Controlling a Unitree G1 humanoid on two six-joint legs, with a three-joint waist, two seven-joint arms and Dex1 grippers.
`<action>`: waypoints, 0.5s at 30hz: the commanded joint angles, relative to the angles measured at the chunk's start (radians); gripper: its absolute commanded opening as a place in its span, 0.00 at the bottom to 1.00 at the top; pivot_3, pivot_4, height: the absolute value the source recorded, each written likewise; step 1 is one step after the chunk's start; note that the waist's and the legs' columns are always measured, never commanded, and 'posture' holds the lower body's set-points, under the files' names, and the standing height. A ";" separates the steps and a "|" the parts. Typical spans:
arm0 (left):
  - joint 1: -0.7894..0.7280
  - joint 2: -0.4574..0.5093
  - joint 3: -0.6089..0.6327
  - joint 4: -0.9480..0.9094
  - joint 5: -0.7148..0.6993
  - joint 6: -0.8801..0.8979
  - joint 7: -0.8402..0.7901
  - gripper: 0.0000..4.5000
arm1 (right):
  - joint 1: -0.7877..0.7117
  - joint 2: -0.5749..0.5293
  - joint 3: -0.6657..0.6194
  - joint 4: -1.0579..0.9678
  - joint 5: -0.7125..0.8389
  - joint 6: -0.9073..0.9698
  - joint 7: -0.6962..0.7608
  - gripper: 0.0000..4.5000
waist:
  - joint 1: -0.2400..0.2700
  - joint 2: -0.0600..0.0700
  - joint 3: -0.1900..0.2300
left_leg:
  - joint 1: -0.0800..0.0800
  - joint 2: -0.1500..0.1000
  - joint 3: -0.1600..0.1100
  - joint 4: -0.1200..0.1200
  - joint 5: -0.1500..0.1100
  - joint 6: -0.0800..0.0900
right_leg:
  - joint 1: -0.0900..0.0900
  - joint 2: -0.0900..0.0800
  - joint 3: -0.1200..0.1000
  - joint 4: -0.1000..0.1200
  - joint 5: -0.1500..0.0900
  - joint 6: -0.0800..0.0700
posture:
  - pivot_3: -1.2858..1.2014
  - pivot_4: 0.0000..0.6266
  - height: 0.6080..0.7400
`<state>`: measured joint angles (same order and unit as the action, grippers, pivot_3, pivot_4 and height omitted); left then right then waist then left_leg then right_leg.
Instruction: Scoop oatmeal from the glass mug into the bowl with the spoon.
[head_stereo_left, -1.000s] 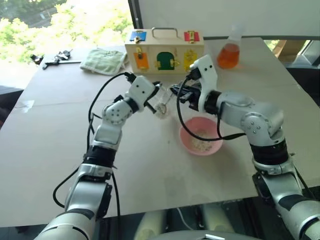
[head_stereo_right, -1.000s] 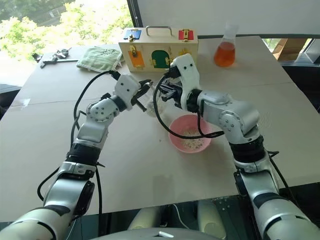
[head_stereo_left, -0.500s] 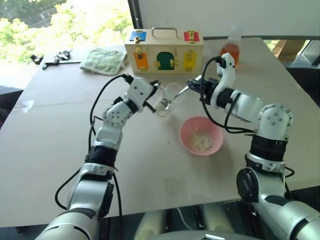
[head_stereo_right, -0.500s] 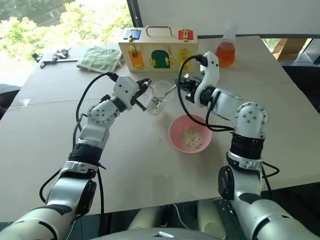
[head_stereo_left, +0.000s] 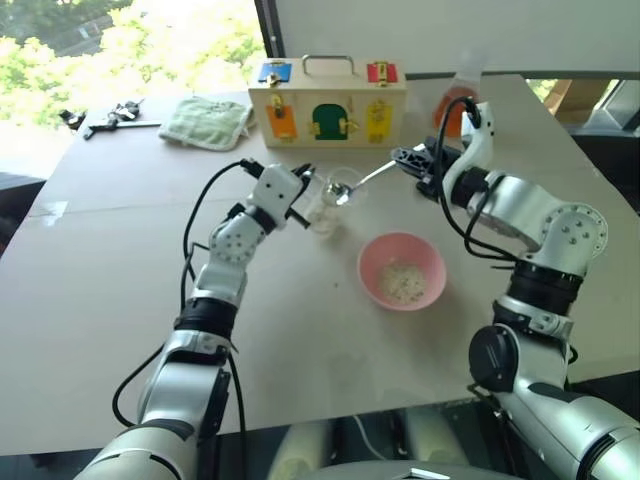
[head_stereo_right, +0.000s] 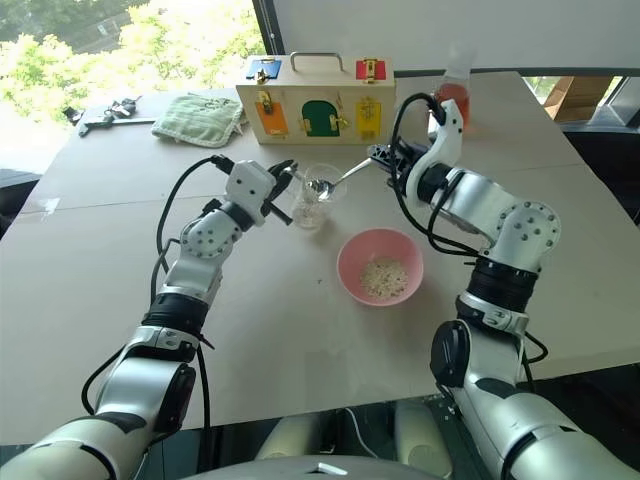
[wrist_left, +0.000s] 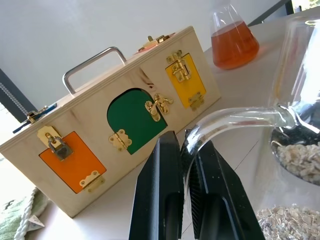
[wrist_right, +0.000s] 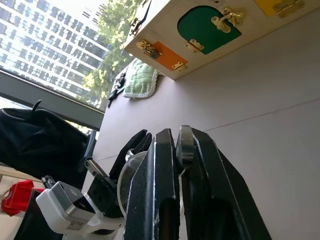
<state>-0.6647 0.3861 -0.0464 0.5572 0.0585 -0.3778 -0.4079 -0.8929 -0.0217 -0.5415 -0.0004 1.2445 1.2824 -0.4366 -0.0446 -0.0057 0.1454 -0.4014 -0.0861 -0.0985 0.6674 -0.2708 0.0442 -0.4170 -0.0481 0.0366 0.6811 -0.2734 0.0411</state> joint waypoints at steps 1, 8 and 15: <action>-0.006 -0.001 0.032 -0.003 0.006 -0.055 0.058 0.00 | -0.014 -0.017 -0.028 -0.005 0.105 -0.026 -0.098 0.00 | 0.000 0.000 0.000 | 0.000 0.000 0.000 0.000 0.000 0.000 | 0.000 0.000 0.000 0.000 0.000 0.000 | 0.52 0.24 1.00; 0.010 -0.006 0.035 0.018 0.016 -0.059 0.109 0.00 | -0.007 -0.086 -0.002 0.013 0.252 -0.074 -0.207 0.00 | 0.000 0.000 0.000 | 0.000 0.000 0.000 0.000 0.000 0.000 | 0.000 0.000 0.000 0.000 0.000 0.000 | 0.52 0.24 1.00; 0.020 -0.001 0.034 0.014 0.016 -0.064 0.133 0.00 | 0.025 -0.141 0.039 0.019 0.340 -0.162 -0.260 0.00 | 0.000 0.000 0.000 | 0.000 0.000 0.001 0.001 0.000 0.000 | 0.000 0.000 0.001 0.001 0.000 0.000 | 0.52 0.24 1.00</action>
<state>-0.6489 0.3708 -0.0445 0.5824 0.0760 -0.4150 -0.2961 -0.8756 -0.1342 -0.4999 0.0344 1.5569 1.1653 -0.6685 -0.0449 -0.0058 0.1453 -0.4011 -0.0860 -0.0970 0.6681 -0.2708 0.0445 -0.4168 -0.0481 0.0378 0.6825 -0.2734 0.0412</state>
